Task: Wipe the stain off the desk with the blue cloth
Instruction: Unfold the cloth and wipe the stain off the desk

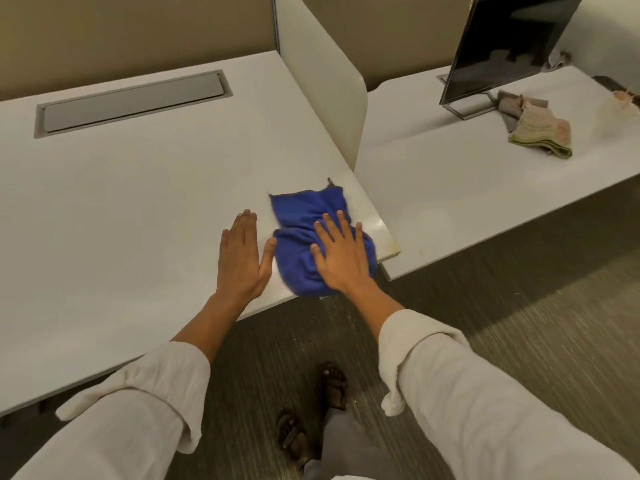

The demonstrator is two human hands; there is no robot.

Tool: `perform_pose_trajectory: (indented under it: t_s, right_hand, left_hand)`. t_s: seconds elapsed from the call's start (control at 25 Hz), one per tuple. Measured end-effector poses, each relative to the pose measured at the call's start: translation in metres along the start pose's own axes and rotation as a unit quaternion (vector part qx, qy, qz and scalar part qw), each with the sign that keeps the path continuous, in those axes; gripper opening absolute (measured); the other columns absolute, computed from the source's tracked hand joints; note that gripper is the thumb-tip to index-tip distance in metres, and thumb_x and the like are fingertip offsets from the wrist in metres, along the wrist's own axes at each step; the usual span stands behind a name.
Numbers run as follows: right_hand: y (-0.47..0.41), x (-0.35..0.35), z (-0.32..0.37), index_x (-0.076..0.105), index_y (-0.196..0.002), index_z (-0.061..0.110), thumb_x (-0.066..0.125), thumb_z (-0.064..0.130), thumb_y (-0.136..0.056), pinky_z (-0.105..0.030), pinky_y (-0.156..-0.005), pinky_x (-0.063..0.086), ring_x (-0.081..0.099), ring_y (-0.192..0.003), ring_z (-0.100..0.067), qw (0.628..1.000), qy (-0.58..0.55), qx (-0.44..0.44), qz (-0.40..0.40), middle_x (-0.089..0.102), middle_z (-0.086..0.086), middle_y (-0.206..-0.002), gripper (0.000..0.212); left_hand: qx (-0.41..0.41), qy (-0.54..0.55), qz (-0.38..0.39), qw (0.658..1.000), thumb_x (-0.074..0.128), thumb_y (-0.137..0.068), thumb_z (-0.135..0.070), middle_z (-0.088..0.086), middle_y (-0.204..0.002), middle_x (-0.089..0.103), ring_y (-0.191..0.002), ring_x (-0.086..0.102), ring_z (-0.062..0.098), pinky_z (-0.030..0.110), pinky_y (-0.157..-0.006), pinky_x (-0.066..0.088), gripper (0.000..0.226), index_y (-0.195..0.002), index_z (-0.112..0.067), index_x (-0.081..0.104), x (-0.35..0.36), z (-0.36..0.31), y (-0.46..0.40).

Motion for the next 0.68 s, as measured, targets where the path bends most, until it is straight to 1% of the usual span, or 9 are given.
perform_pose_trajectory:
  t_s: [0.12, 0.32, 0.4, 0.52, 0.6, 0.68]
  right_hand:
    - [-0.014, -0.007, -0.054, 0.019, -0.157, 0.02, 0.025, 0.047, -0.103, -0.055, -0.122, 0.001, -0.002, -0.153, -0.028, 1.0, 0.005, 0.028, -0.002, 0.011, -0.004, -0.167, 0.061]
    - [-0.05, -0.011, -0.074, 0.019, -0.156, 0.015, 0.026, 0.047, -0.104, -0.054, -0.123, 0.002, -0.003, -0.153, -0.028, 1.0, -0.004, 0.029, -0.004, 0.01, -0.007, -0.166, 0.062]
    - [-0.055, -0.013, -0.073, 0.021, -0.156, 0.011, 0.026, 0.047, -0.103, -0.052, -0.124, 0.003, 0.001, -0.154, -0.027, 1.0, -0.012, 0.011, -0.014, 0.014, -0.01, -0.166, 0.064]
    - [-0.044, -0.011, -0.052, 0.026, -0.154, 0.008, 0.027, 0.053, -0.1, -0.051, -0.124, 0.005, 0.009, -0.153, -0.027, 0.998, -0.025, -0.041, -0.029, 0.021, -0.012, -0.164, 0.07]
    - [-0.042, -0.005, -0.029, 0.03, -0.153, 0.01, 0.028, 0.058, -0.097, -0.053, -0.123, 0.006, 0.012, -0.152, -0.029, 0.996, -0.024, -0.078, -0.03, 0.025, -0.013, -0.162, 0.073]
    - [-0.054, 0.0, -0.007, 0.032, -0.152, 0.017, 0.029, 0.061, -0.096, -0.059, -0.122, 0.005, 0.01, -0.153, -0.031, 0.993, -0.018, -0.112, -0.03, 0.03, -0.009, -0.161, 0.071]
  left_hand:
    - [0.001, 0.0, 0.009, 1.0, 0.025, -0.096, -0.054, 0.01, -0.162, 0.02, -0.149, 0.019, 0.026, 0.04, -0.122, 0.009, 0.071, -0.154, -0.012, 0.018, 0.014, -0.013, -0.01]
    - [0.005, -0.002, 0.012, 1.0, 0.025, -0.097, -0.052, 0.009, -0.162, 0.019, -0.149, 0.018, 0.025, 0.036, -0.121, 0.006, 0.068, -0.153, -0.014, 0.017, 0.027, -0.013, -0.033]
    - [0.0, -0.003, 0.015, 1.0, 0.026, -0.098, -0.052, 0.009, -0.162, 0.02, -0.149, 0.018, 0.025, 0.037, -0.121, 0.007, 0.068, -0.153, -0.013, 0.018, 0.031, -0.009, -0.047]
    - [-0.012, 0.004, 0.033, 0.999, 0.026, -0.097, -0.049, 0.014, -0.16, 0.024, -0.148, 0.022, 0.028, 0.044, -0.122, 0.012, 0.069, -0.152, -0.008, 0.022, 0.041, -0.011, -0.064]
    - [-0.003, 0.006, 0.041, 0.999, 0.026, -0.097, -0.047, 0.017, -0.158, 0.028, -0.146, 0.026, 0.032, 0.047, -0.121, 0.016, 0.068, -0.15, -0.005, 0.027, 0.048, -0.017, -0.081]
    - [0.006, -0.002, 0.039, 0.999, 0.024, -0.097, -0.048, 0.018, -0.157, 0.03, -0.146, 0.025, 0.032, 0.049, -0.12, 0.017, 0.069, -0.148, -0.002, 0.03, 0.052, -0.022, -0.102]
Point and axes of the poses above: each hand's wrist, its own y-axis away from the middle knuckle, its own x-axis out of the palm, z = x × y, the point moved 6 cm from there along -y, towards the middle knuckle
